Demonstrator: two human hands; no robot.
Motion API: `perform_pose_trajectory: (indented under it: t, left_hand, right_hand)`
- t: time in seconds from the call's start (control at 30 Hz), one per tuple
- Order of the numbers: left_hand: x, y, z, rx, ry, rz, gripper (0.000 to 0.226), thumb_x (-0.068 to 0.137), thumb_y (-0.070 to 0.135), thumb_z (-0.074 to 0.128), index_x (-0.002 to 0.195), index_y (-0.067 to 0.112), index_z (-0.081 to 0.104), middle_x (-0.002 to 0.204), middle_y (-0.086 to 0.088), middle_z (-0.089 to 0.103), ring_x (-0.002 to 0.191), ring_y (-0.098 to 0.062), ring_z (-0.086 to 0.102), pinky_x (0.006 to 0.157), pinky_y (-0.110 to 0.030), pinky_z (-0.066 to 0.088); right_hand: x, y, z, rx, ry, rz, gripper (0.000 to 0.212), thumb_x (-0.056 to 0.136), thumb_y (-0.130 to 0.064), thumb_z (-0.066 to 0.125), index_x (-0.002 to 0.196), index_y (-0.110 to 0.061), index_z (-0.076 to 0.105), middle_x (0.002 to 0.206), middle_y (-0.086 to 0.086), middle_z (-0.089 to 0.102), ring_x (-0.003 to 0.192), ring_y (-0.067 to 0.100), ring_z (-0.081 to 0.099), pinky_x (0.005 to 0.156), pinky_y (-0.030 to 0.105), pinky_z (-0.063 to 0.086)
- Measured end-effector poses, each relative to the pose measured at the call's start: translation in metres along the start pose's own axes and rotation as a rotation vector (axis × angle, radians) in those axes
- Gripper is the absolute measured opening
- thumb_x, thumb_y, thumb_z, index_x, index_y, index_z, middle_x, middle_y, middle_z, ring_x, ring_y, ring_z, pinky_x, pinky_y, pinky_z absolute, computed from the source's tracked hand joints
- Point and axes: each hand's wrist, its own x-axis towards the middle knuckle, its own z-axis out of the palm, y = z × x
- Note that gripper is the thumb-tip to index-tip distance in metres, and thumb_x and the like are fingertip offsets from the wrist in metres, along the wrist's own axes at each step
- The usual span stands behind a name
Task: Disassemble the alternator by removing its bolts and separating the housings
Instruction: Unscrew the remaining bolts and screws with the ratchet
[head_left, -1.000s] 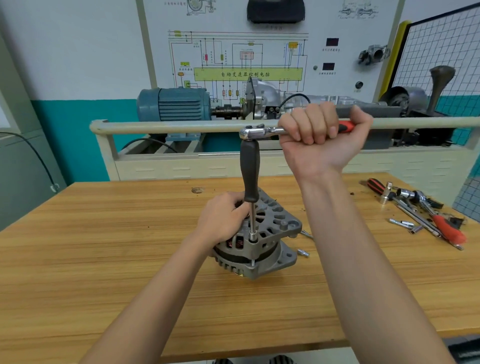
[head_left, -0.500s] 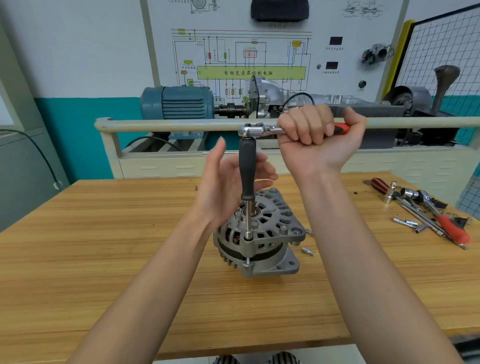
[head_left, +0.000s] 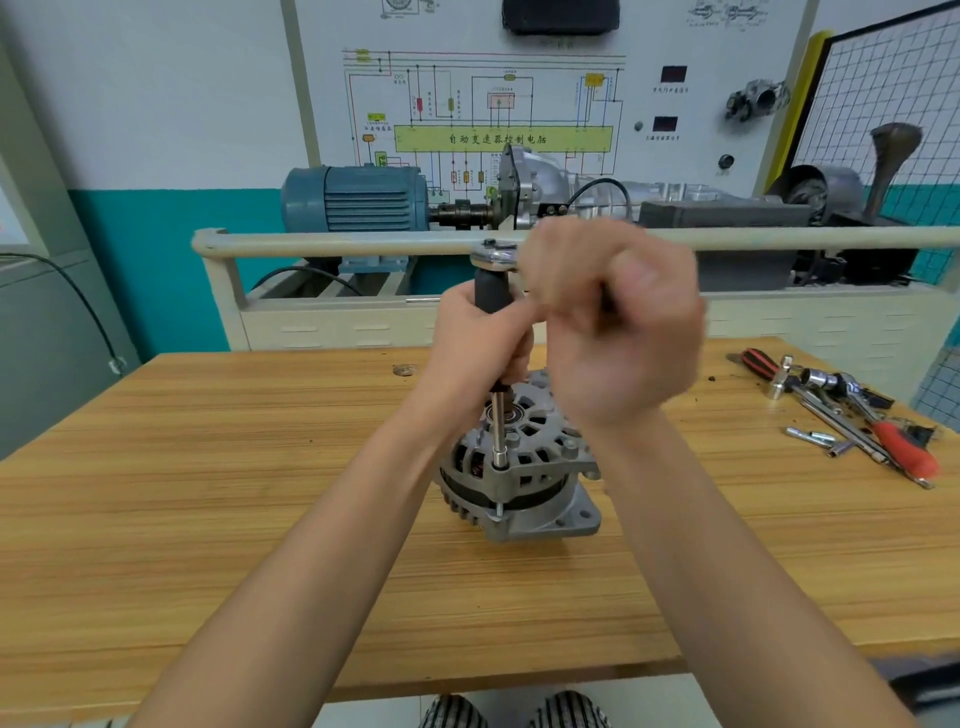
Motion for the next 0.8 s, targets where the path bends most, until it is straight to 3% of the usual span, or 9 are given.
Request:
perform_pose_trajectory:
  t: [0.1,0.2,0.33,0.43,0.53,0.6,0.73,0.8]
  left_hand:
    - [-0.001,0.006,-0.003,-0.114,-0.093,-0.064,0.043,0.085,-0.005,0.055,0.057,0.017,0.032,0.043,0.006,0.025,0.036,-0.010,0.018,0.039,-0.016,0.021]
    - [0.001,0.008,-0.009,-0.156,-0.234,-0.102,0.038,0.083,0.004,0.058,0.052,0.014,0.037,0.039,0.004,0.027,0.031,-0.009,0.021,0.038,-0.016,0.023]
    - [0.008,0.020,-0.010,-0.124,-0.352,-0.150,0.032,0.075,0.013,0.058,0.046,0.017,0.044,0.039,0.002,0.032,0.032,-0.012,0.028,0.040,-0.020,0.026]
    - [0.009,0.025,-0.008,-0.156,-0.385,-0.203,0.040,0.078,0.010,0.055,0.043,0.019,0.037,0.035,0.005,0.027,0.029,-0.008,0.022,0.039,-0.020,0.016]
    - [0.007,0.023,-0.004,-0.120,-0.258,-0.187,0.053,0.086,-0.002,0.048,0.042,0.021,0.031,0.035,0.006,0.021,0.030,-0.007,0.014,0.039,-0.015,0.011]
    - [0.005,0.022,0.001,-0.081,-0.154,-0.145,0.055,0.087,-0.006,0.045,0.042,0.022,0.028,0.037,0.007,0.020,0.031,-0.008,0.012,0.040,-0.014,0.012]
    - [0.002,0.018,0.011,0.111,0.007,-0.060,0.046,0.090,-0.006,0.046,0.052,0.020,0.037,0.041,0.007,0.033,0.030,-0.005,0.025,0.032,-0.017,0.022]
    - [0.000,0.016,0.014,0.183,0.075,0.016,0.034,0.093,0.002,0.048,0.063,0.016,0.042,0.050,0.007,0.044,0.039,-0.004,0.040,0.041,-0.019,0.036]
  right_hand:
    - [0.007,-0.002,-0.018,0.294,0.238,0.060,0.034,0.073,-0.028,0.041,0.046,-0.016,0.025,0.042,0.001,0.017,0.044,0.013,0.016,0.049,0.029,0.018]
    - [0.016,0.001,-0.033,0.585,0.423,0.202,0.040,0.073,-0.031,0.034,0.037,-0.015,0.033,0.035,-0.002,0.020,0.041,0.014,0.014,0.045,0.025,0.020]
    - [0.027,0.011,-0.051,0.808,0.575,0.375,0.040,0.073,-0.033,0.039,0.038,-0.013,0.035,0.033,-0.002,0.025,0.037,0.011,0.014,0.043,0.022,0.019]
    - [0.032,0.015,-0.053,0.862,0.651,0.428,0.039,0.074,-0.032,0.038,0.040,-0.014,0.034,0.033,-0.003,0.025,0.030,0.012,0.023,0.043,0.021,0.019]
    - [0.027,0.009,-0.044,0.747,0.630,0.341,0.039,0.074,-0.032,0.037,0.040,-0.014,0.034,0.034,-0.003,0.023,0.032,0.013,0.021,0.043,0.023,0.020]
    - [0.015,0.003,-0.035,0.603,0.480,0.203,0.037,0.075,-0.029,0.037,0.041,-0.014,0.035,0.037,-0.003,0.023,0.038,0.014,0.020,0.045,0.026,0.022]
    - [-0.008,-0.001,-0.006,-0.161,0.063,-0.152,0.024,0.076,-0.015,0.042,0.052,-0.018,0.039,0.047,-0.008,0.035,0.046,0.010,0.029,0.051,0.027,0.024]
    - [-0.011,0.005,0.005,-0.436,-0.062,-0.233,0.025,0.078,-0.011,0.045,0.053,-0.015,0.043,0.047,-0.006,0.034,0.047,0.005,0.032,0.051,0.021,0.027]
